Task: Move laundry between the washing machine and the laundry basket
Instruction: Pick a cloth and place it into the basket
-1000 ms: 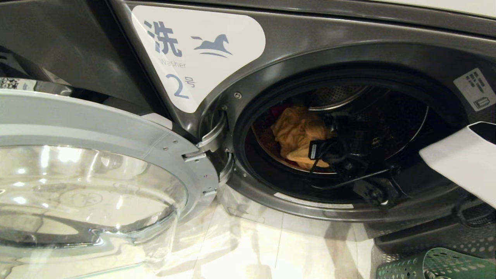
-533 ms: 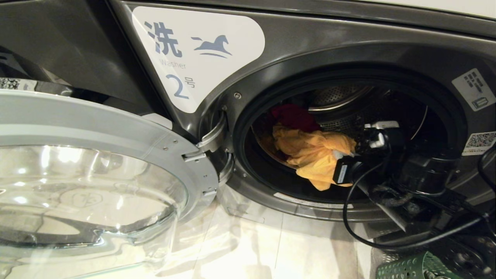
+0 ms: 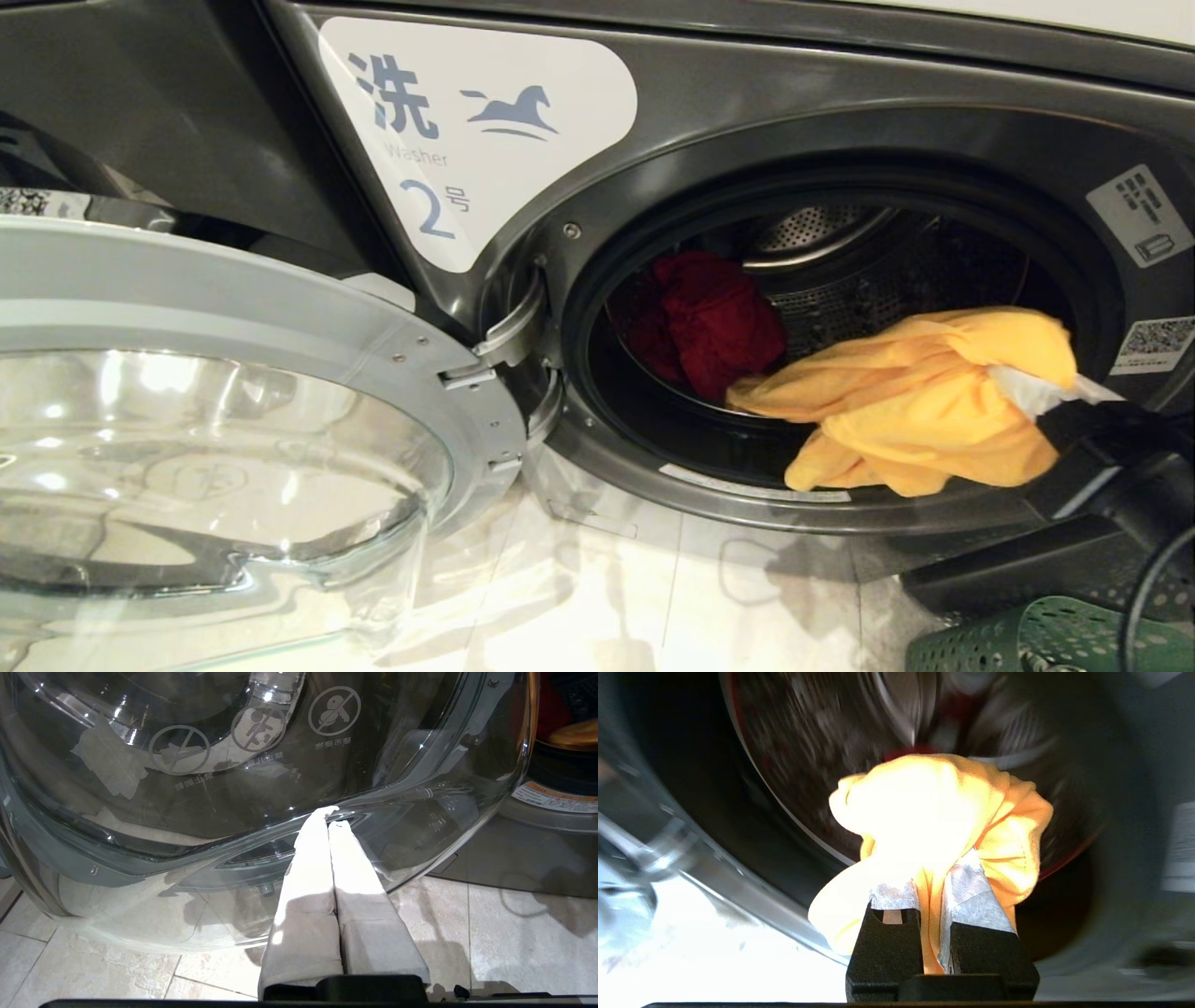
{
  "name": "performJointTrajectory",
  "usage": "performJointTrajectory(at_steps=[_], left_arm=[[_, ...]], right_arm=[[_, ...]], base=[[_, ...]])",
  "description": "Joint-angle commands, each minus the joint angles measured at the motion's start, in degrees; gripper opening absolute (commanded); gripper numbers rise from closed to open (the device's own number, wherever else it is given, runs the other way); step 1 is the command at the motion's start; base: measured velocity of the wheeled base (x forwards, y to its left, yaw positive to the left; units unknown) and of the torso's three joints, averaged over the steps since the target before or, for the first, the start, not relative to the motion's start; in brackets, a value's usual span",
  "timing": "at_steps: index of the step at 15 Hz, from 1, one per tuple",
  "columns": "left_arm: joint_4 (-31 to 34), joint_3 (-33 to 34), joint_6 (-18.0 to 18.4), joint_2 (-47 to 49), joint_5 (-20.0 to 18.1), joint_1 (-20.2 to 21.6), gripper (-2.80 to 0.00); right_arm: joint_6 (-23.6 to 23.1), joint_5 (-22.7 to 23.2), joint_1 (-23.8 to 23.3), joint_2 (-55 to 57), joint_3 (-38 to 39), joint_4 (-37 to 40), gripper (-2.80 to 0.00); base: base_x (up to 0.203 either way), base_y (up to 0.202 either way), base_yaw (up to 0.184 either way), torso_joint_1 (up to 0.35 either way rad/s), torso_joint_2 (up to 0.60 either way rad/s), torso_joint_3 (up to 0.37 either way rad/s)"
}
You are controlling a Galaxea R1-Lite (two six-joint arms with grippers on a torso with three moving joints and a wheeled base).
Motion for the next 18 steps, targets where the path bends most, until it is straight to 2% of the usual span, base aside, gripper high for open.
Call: performJointTrajectory(at_steps=[1,3,5,8,10,12,15,18], left_arm=[[-0.1,2.3,0.0,0.1,0.0,0.0,-2.8],[-0.1,2.3,0.0,0.1,0.0,0.0,-2.8],[-0.1,2.3,0.0,0.1,0.0,0.0,-2.8],[-0.1,2.3,0.0,0.1,0.0,0.0,-2.8],[-0.1,2.3,0.0,0.1,0.0,0.0,-2.8],[-0.1,2.3,0.0,0.1,0.0,0.0,-2.8],[-0.1,2.3,0.0,0.1,0.0,0.0,-2.8],[-0.1,2.3,0.0,0.1,0.0,0.0,-2.8]], right_arm=[[-2.1,0.0,1.7,-12.1,1.4,1.2,-2.8],[-5.3,0.5,4.9,-19.3,1.9,5.7,-2.8],[-7.9,0.9,10.2,-24.9,1.9,11.1,-2.8],[-11.8,0.9,18.9,-28.9,1.1,13.4,-2.8],[-14.7,1.1,22.1,-32.0,-1.8,14.6,-2.8],[-15.9,1.8,23.8,-33.2,-4.3,15.3,-2.8],[-20.0,8.8,24.4,-35.0,-5.3,14.6,-2.8],[-21.6,12.2,24.6,-35.2,-6.0,10.5,-2.8]], base=[[0.0,0.0,0.0,0.0,0.0,0.0],[0.0,0.0,0.0,0.0,0.0,0.0],[0.0,0.0,0.0,0.0,0.0,0.0],[0.0,0.0,0.0,0.0,0.0,0.0],[0.0,0.0,0.0,0.0,0.0,0.0],[0.0,0.0,0.0,0.0,0.0,0.0],[0.0,0.0,0.0,0.0,0.0,0.0],[0.0,0.0,0.0,0.0,0.0,0.0]])
